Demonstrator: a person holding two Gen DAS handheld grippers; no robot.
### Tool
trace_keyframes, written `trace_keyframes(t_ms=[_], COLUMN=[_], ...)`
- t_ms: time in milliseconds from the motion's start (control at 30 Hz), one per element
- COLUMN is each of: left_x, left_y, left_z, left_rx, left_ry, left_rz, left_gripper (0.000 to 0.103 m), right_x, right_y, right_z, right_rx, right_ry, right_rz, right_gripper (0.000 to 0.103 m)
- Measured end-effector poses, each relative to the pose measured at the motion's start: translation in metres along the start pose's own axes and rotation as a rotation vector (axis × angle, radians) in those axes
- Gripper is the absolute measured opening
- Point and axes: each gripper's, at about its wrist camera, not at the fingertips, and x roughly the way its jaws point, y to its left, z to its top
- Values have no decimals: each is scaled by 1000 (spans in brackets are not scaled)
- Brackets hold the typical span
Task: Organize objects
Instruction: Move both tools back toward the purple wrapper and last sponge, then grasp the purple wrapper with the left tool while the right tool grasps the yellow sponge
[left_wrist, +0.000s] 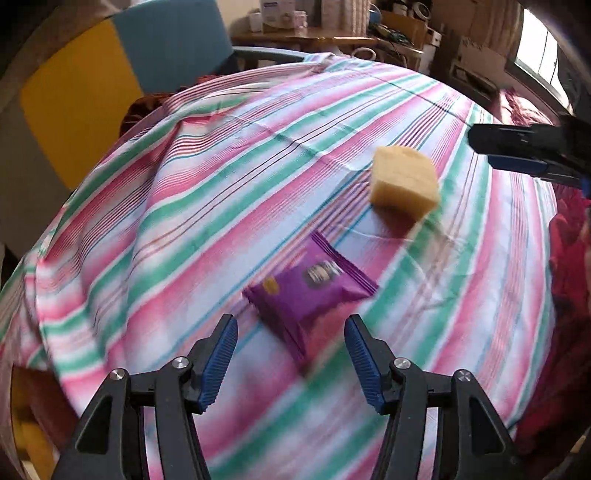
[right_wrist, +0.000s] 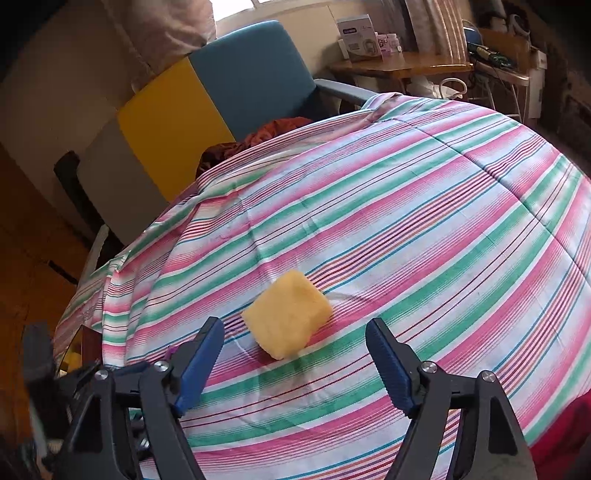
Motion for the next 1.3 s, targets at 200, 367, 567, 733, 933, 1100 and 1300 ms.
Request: trace_keyframes(t_ms=[200,367,567,733,933,1100,1300], left_x=[13,18,-3,-17,-15,-14,-14], left_y=[0,-4,-7,-25,-26,-24,-23], left_z=[18,13,-29,-65,-70,-74,-75], left_rx=[24,-28,-186,-223,-224,-235,-247], left_ry=[-6,-21,-87,-186,-242,-258,-271], left_rz=[-82,-97,-64,14,35,18,-3], left_gripper=[60,36,34,34,34,35,35], right_x=[7,11,13,15,26,37,53], right_y=[-4,-7,-8,-7,-1,1,18], right_z=[0,0,0,-1,-7,-9,3], right_rx=[25,31,28,17,-14,23,71], right_ry=[32,46,51,56,97,147,153], right_rz=[-6,-19,-35,-47,-67,-41,-78], right_gripper=[80,80,80,80,80,80,90])
